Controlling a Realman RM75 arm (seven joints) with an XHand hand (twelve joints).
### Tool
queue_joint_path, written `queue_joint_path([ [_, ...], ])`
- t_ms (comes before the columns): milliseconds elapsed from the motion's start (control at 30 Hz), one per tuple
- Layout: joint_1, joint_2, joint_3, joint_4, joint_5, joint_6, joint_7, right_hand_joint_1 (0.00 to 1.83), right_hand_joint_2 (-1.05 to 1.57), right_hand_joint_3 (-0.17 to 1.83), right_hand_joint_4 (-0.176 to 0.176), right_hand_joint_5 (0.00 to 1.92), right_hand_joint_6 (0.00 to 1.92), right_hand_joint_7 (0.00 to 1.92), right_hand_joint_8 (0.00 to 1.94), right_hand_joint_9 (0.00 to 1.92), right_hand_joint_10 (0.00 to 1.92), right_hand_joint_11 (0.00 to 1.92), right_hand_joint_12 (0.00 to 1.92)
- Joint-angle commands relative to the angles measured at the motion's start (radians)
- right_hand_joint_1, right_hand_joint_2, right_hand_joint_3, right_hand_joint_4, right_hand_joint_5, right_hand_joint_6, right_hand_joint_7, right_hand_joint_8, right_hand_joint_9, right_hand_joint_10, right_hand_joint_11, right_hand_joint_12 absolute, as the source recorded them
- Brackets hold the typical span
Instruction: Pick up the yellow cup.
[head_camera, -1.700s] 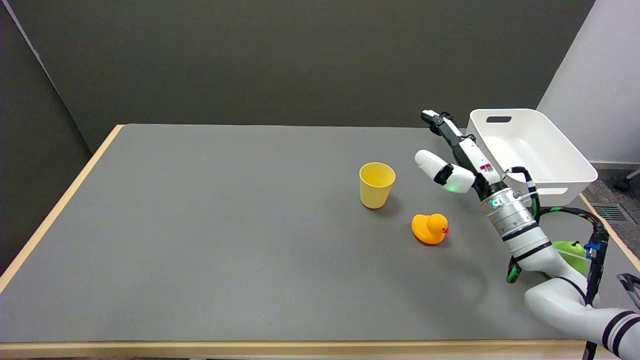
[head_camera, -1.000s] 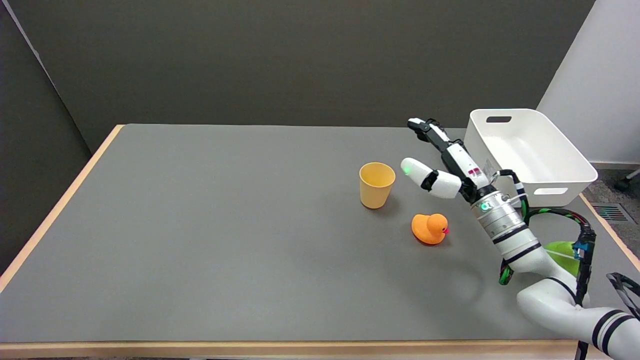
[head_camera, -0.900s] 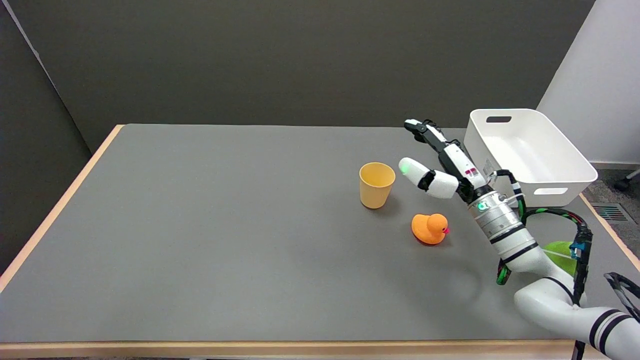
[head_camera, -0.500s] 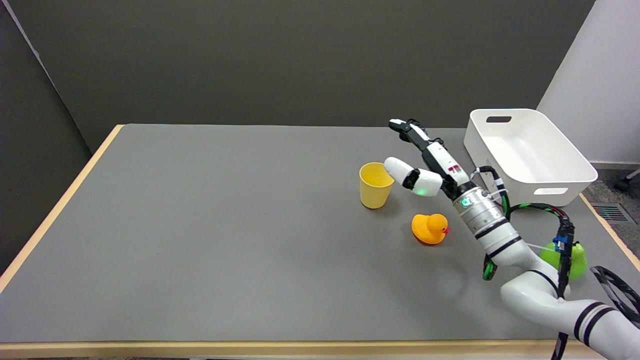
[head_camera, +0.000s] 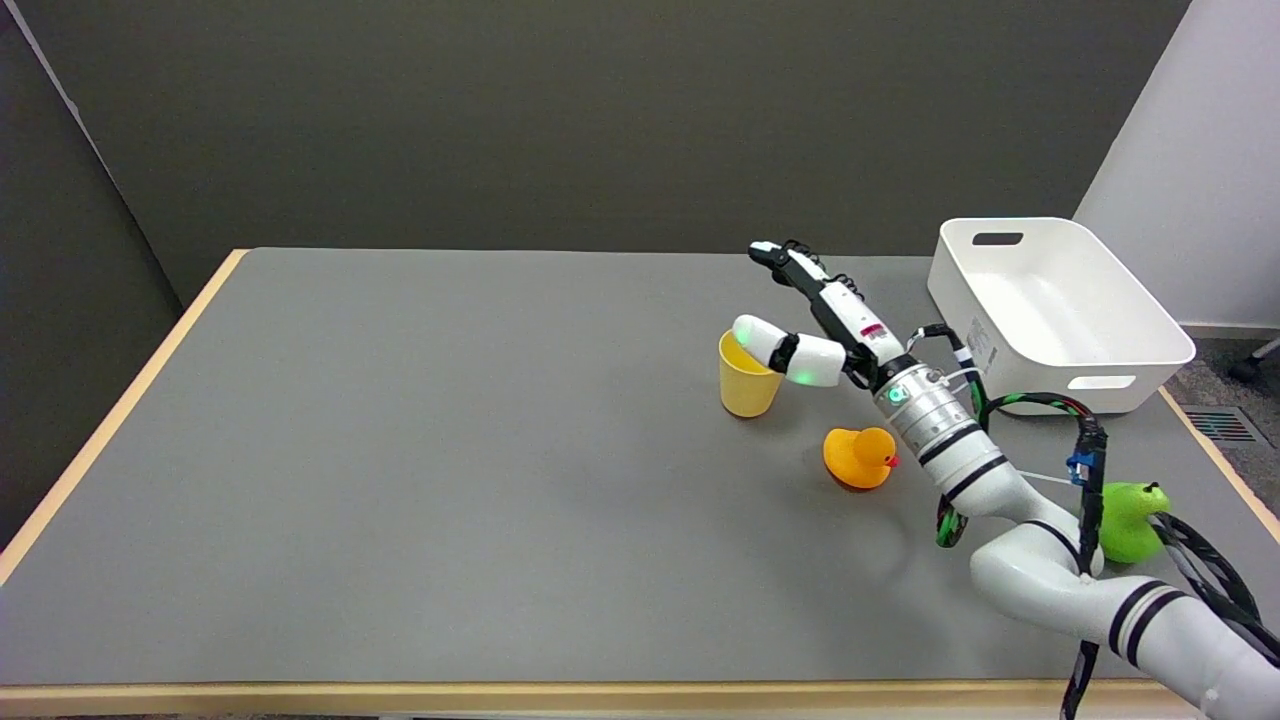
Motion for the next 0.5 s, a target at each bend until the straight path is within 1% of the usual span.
queue_joint_path([
  [33, 0.067, -0.020, -0.036, -0.128, 0.001, -0.062, -0.027, 0.42, 0.57, 0.92, -0.176, 0.05, 0.40, 0.08, 0.38, 0.01, 0.47, 0.00, 0.70],
  [67, 0.067, -0.020, -0.035, -0.131, 0.001, -0.062, -0.027, 0.50, 0.63, 0.80, -0.176, 0.08, 0.33, 0.14, 0.31, 0.00, 0.53, 0.00, 0.76],
  [100, 0.067, -0.020, -0.035, -0.133, 0.001, -0.062, -0.027, 0.56, 0.62, 0.82, -0.176, 0.08, 0.33, 0.17, 0.32, 0.00, 0.57, 0.00, 0.80],
  [333, 0.100, -0.016, -0.028, -0.147, -0.004, -0.044, -0.028, 0.60, 0.63, 0.87, -0.176, 0.10, 0.35, 0.22, 0.35, 0.02, 0.63, 0.00, 0.83],
  [500, 0.140, -0.004, -0.018, -0.154, -0.065, -0.033, -0.028, 0.64, 0.65, 0.86, -0.176, 0.15, 0.38, 0.28, 0.38, 0.08, 0.67, 0.00, 0.90],
])
